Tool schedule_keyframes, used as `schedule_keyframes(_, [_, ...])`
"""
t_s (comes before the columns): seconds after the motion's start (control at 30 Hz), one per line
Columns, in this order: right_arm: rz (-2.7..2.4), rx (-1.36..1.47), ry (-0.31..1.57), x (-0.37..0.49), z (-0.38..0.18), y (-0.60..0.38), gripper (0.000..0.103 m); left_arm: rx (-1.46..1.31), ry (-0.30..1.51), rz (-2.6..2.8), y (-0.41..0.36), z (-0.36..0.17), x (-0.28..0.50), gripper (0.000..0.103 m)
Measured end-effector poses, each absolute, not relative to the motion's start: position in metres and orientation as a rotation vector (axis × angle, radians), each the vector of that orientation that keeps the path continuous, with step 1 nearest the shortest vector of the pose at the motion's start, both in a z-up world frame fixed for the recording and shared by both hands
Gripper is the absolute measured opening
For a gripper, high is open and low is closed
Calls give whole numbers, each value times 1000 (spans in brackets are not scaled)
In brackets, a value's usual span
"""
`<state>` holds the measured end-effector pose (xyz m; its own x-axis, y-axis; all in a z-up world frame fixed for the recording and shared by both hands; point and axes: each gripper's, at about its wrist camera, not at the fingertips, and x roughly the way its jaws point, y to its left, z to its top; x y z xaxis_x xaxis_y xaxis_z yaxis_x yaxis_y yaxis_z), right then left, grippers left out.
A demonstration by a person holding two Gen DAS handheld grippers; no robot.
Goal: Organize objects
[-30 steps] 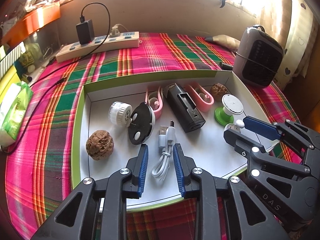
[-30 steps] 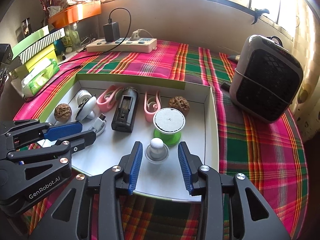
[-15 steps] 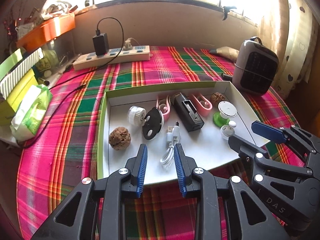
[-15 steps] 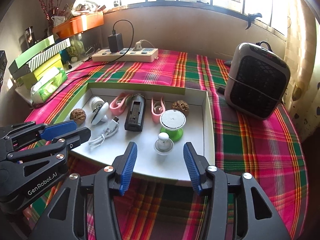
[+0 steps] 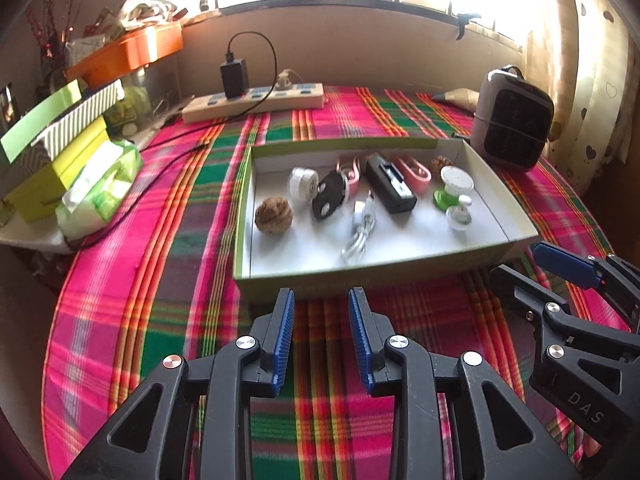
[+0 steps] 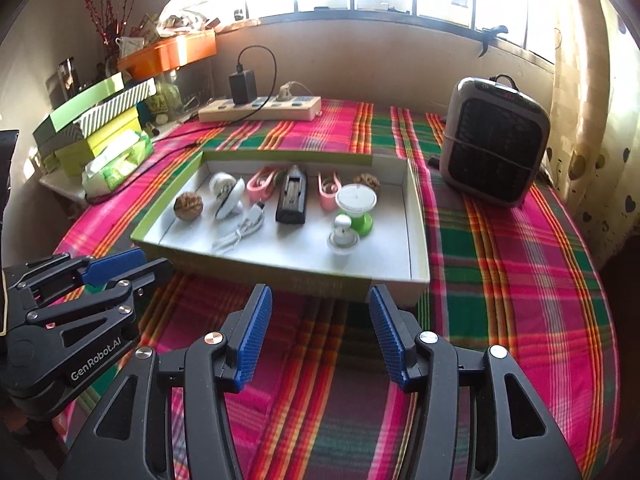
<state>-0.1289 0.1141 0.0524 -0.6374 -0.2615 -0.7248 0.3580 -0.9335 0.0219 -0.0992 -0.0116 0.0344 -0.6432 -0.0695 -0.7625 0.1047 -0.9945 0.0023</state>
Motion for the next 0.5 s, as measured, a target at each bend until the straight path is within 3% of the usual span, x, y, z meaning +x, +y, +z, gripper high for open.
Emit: schedule_keyframes(0.5, [-2529, 1224, 185, -108, 21, 120, 52, 1347, 84, -2709, -11, 9, -70, 26])
